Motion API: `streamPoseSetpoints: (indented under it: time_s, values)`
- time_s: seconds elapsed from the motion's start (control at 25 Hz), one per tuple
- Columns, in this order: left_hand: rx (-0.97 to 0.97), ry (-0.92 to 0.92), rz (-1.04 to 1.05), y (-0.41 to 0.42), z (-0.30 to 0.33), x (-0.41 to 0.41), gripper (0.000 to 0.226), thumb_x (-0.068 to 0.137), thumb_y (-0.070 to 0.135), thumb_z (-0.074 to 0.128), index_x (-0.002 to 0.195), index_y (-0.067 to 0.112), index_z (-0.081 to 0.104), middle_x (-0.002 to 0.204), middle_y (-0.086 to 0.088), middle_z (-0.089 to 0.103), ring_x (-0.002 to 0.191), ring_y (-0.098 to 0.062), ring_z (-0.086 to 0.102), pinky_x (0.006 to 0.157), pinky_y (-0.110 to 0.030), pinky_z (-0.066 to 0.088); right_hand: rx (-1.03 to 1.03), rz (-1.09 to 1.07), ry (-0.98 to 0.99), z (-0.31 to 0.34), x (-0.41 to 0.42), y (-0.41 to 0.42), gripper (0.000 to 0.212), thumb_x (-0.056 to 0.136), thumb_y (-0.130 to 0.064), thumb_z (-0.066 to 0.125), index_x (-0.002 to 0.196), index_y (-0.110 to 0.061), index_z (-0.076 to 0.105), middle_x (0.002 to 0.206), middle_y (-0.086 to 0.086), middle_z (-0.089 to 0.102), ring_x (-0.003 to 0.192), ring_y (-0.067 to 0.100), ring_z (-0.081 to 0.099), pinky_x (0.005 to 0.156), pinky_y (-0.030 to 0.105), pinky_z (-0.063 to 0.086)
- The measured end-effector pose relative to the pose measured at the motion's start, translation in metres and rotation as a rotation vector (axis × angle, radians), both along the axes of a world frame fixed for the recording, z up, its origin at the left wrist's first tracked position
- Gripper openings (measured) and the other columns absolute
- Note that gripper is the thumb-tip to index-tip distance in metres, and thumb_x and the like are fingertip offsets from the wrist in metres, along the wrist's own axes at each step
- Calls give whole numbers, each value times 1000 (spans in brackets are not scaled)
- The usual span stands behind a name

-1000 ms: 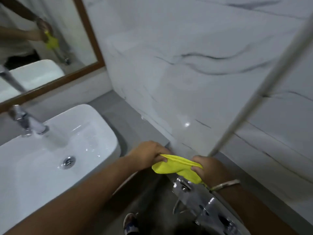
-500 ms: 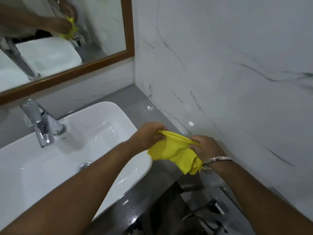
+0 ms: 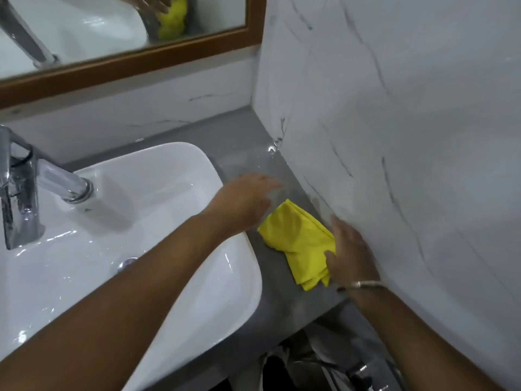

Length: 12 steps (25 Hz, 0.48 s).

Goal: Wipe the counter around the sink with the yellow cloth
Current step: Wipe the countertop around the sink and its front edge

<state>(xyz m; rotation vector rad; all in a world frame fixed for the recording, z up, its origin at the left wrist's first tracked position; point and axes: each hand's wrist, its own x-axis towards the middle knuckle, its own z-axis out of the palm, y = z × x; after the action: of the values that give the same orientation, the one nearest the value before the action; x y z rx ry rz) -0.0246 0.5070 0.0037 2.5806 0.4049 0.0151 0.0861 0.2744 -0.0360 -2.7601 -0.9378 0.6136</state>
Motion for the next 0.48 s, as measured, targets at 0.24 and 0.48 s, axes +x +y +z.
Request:
streamPoseSetpoints:
  time_s: [0.24, 0.48]
  values:
    - [126, 67, 54, 29, -24, -69, 104, 81, 79, 39, 155, 13, 12, 165, -9, 3, 152, -26, -4, 122, -47, 8, -69, 284, -81, -56, -9, 29, 73, 89, -48, 49, 149, -29, 11, 160, 11, 13, 145, 36, 14, 112, 47, 28]
    - [85, 5, 81, 17, -44, -63, 130, 69, 87, 46, 153, 5, -8, 161, -15, -21, 149, -29, -20, 121, -54, -4, -75, 163, -241, -96, -13, 70, 65, 90, -41, 49, 147, -23, 25, 155, 20, 25, 140, 44, 24, 110, 56, 26]
